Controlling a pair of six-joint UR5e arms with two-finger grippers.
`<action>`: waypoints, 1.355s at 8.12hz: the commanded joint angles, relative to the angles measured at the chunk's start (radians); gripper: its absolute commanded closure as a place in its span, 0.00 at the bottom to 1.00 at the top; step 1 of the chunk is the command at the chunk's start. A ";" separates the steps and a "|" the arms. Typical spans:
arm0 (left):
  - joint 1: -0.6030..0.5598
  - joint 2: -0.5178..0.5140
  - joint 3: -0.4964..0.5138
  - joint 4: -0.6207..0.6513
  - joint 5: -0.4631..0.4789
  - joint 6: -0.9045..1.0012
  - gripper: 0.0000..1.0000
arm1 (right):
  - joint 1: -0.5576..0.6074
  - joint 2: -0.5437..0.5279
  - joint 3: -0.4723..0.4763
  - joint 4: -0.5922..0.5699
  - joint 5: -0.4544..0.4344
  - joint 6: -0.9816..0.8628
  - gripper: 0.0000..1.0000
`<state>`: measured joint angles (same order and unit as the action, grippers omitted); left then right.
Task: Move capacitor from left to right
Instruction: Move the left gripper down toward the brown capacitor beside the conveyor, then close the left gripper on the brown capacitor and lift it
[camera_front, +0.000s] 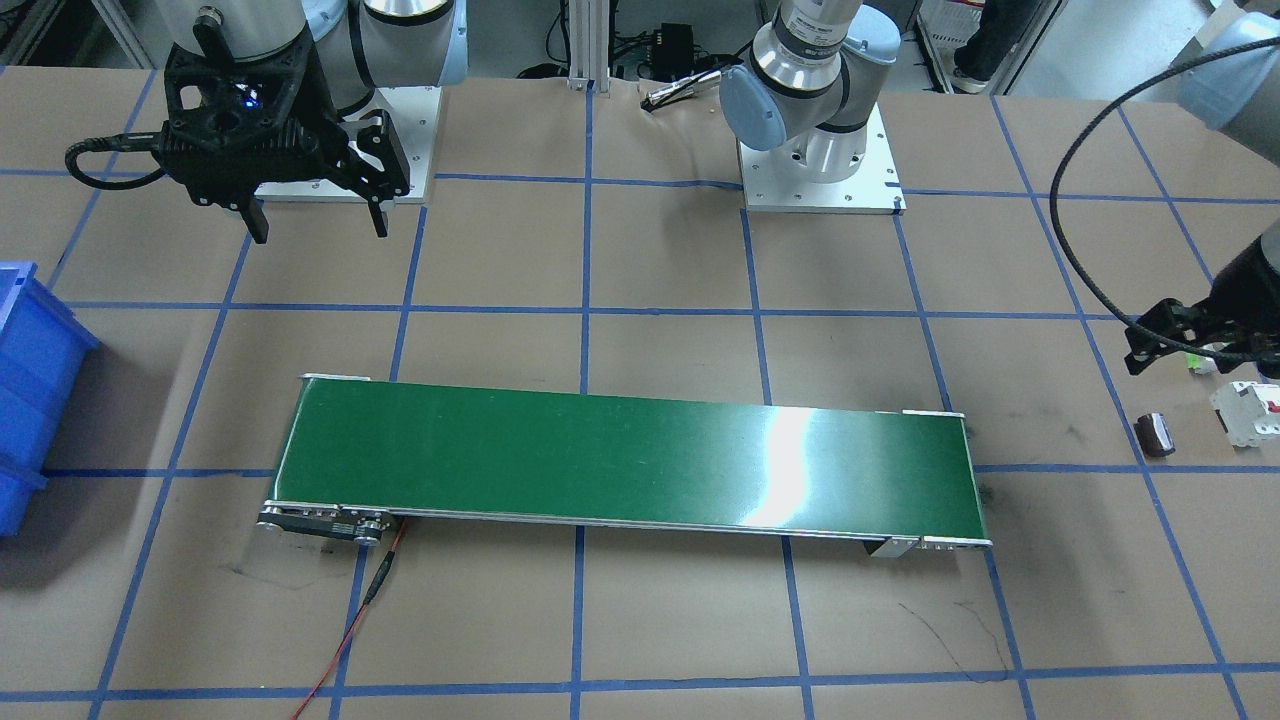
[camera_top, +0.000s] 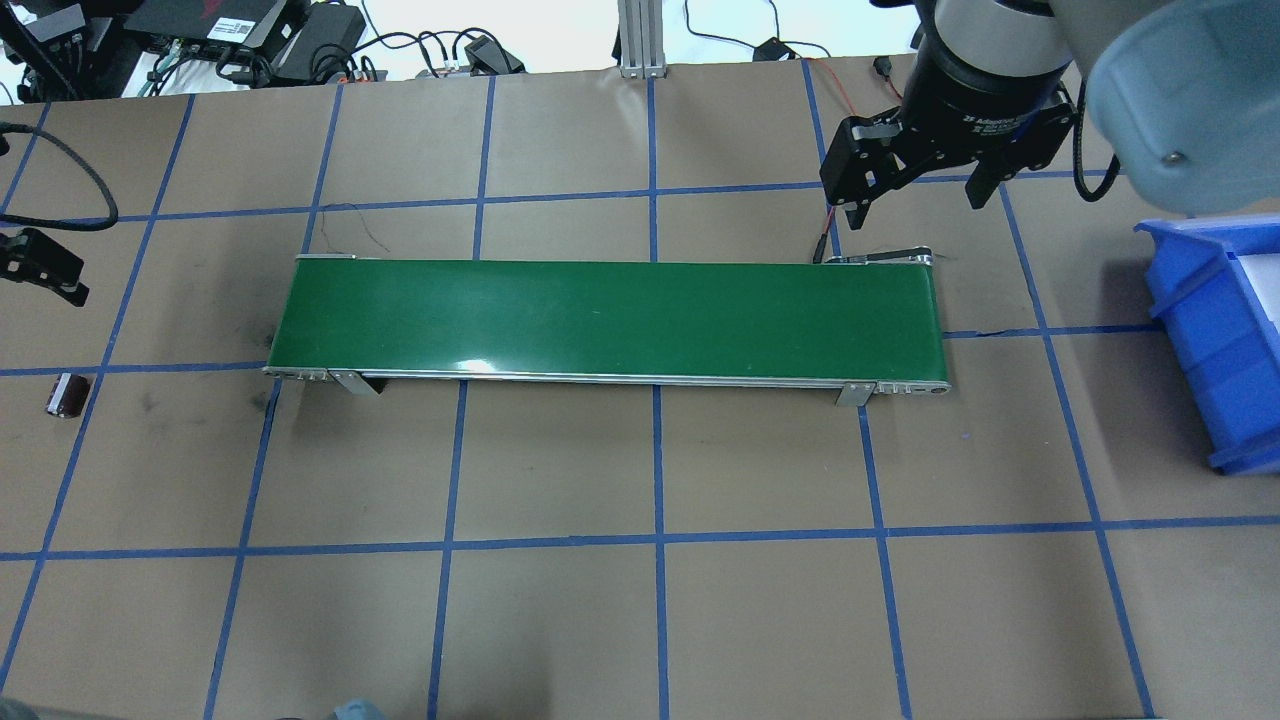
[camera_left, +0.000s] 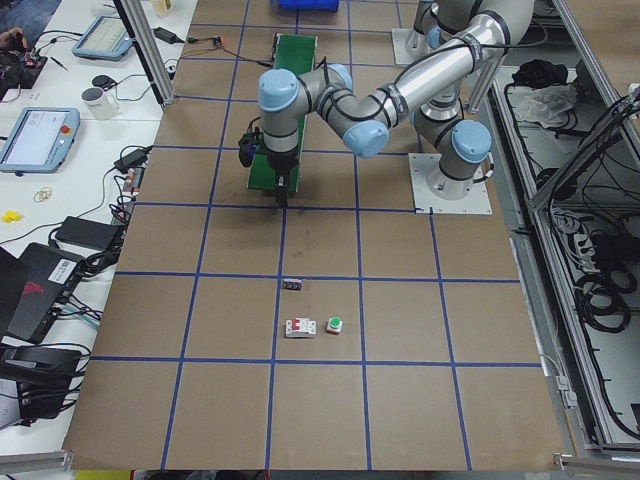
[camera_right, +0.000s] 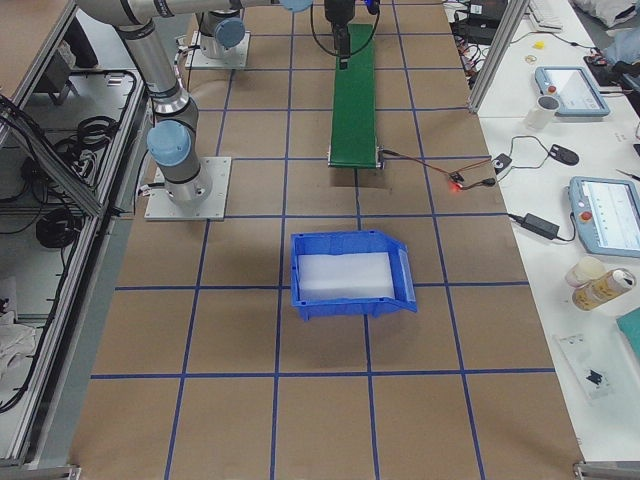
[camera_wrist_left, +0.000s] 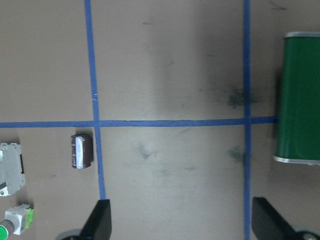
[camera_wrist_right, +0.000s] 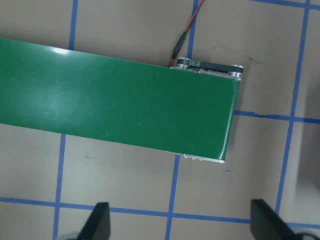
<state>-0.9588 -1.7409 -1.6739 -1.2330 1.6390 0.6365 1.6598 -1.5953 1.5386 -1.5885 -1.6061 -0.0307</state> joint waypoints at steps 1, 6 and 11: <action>0.115 -0.165 0.003 0.199 -0.001 0.150 0.00 | 0.000 0.000 0.000 0.002 0.000 0.000 0.00; 0.184 -0.354 -0.009 0.319 0.012 0.199 0.00 | 0.000 0.000 0.000 0.001 0.000 0.000 0.00; 0.184 -0.394 -0.007 0.313 0.087 0.132 0.61 | 0.000 0.000 0.002 0.002 0.000 0.000 0.00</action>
<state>-0.7748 -2.1133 -1.6826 -0.9194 1.7009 0.8125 1.6598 -1.5953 1.5392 -1.5864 -1.6061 -0.0307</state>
